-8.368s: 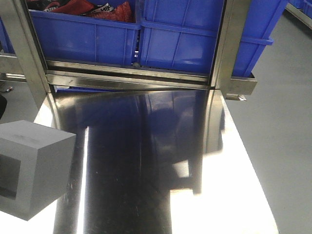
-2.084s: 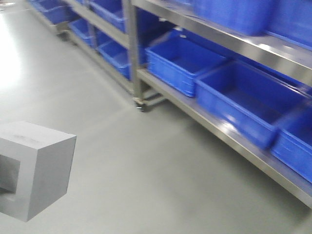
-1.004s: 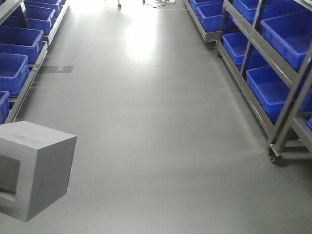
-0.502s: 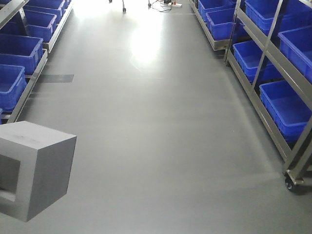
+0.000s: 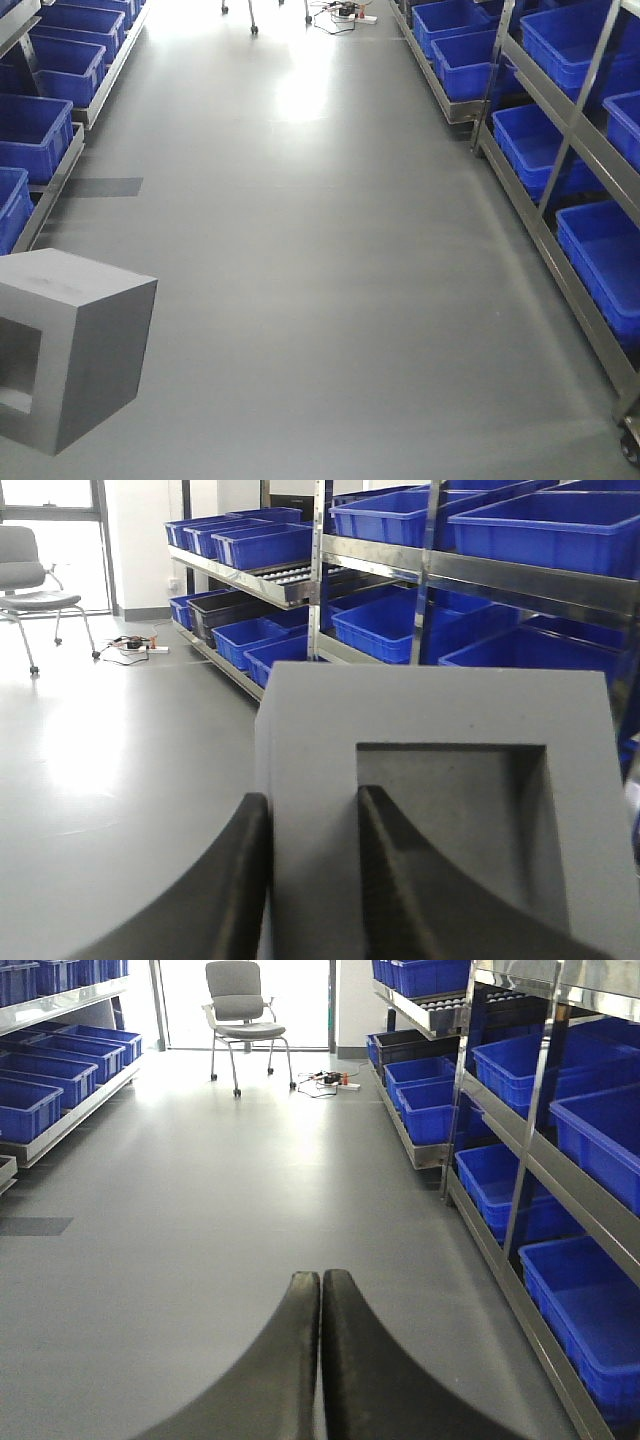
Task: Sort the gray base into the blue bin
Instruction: 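Carry the gray block down the aisle between blue bin shelves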
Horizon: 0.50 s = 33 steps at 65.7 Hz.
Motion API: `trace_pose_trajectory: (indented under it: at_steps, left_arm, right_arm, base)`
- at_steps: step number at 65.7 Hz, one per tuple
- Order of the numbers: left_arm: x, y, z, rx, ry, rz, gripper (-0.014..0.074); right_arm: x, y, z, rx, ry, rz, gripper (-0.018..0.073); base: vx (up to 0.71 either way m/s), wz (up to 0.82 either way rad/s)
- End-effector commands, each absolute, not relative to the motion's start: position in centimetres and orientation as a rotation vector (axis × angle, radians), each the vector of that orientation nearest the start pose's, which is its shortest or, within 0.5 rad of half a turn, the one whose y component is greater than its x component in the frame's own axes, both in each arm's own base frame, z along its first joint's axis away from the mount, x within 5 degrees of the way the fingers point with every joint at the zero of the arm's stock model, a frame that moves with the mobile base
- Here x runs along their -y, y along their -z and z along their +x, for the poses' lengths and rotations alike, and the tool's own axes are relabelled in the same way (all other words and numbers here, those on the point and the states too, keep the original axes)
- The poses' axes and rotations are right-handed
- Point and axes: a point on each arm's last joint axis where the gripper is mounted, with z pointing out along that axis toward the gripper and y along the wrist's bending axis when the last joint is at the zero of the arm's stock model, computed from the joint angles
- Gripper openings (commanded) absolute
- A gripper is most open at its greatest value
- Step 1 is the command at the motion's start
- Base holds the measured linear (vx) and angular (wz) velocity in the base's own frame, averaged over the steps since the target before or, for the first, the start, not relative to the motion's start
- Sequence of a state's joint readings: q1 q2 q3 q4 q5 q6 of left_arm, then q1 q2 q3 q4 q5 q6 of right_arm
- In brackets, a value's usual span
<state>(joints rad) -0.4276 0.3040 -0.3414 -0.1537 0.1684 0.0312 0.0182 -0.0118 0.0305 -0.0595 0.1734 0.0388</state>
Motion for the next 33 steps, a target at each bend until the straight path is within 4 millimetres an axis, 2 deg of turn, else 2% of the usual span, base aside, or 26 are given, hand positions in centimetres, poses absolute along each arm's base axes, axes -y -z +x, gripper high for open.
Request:
trace_pose_trajectory:
  at_steps: [1,33]
  left_arm:
    - [3.40,-31.22,7.12,-1.487,0.467,0.232,-0.0006]
    - [3.40,-31.22,7.12,-1.487,0.467,0.232,-0.0006]
  right_arm:
    - [-0.02,-19.03,5.65,-1.604,0.019,-0.031,-0.0009]
    - [-0.02,-19.03,5.65,-1.604,0.019,-0.031,-0.0009]
  base:
    - [0.46,0.06]
    - [0.46,0.05]
